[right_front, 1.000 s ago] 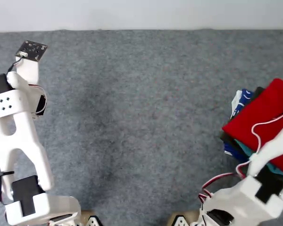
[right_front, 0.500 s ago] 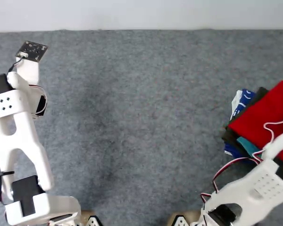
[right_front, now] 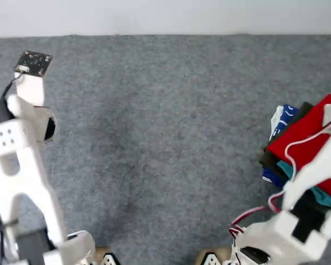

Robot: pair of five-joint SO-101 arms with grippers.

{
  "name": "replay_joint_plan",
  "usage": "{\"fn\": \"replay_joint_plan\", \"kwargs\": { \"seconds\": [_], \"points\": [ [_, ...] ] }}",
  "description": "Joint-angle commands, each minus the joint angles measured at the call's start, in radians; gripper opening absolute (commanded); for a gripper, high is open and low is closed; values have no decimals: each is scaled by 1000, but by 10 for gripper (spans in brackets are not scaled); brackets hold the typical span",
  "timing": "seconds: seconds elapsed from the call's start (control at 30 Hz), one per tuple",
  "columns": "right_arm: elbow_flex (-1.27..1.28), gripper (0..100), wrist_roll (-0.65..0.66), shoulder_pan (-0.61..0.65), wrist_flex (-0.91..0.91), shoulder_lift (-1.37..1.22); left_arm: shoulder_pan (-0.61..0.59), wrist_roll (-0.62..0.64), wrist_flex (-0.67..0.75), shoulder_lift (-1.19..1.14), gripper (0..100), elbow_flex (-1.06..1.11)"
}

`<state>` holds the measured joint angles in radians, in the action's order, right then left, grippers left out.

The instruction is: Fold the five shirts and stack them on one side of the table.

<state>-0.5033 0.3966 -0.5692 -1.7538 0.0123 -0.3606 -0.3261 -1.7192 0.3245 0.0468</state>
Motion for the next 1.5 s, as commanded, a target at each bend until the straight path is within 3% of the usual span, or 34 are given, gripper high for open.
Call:
{"fn": "replay_joint_plan", "kwargs": {
  "seconds": [0.0,0.17,0.4,0.7,0.9,1.0,1.27,1.47],
  "points": [
    [133,9,-38,42,-39,199,49,14,87,272,13,111],
    [427,9,-40,101,-7,409,61,21,178,539,16,383],
    [884,9,-135,188,213,745,71,347,373,802,24,725],
    [1522,9,-256,300,570,1185,115,457,683,1186,22,1190],
    [1781,9,-270,383,621,1388,276,457,698,1485,15,1466],
    [1881,9,-273,415,624,1488,327,463,703,1498,14,1541],
    [2104,9,-302,433,558,1813,351,465,703,1494,14,1636],
    [2188,9,-298,496,498,1781,350,459,689,1491,14,1636]
  ]
}}
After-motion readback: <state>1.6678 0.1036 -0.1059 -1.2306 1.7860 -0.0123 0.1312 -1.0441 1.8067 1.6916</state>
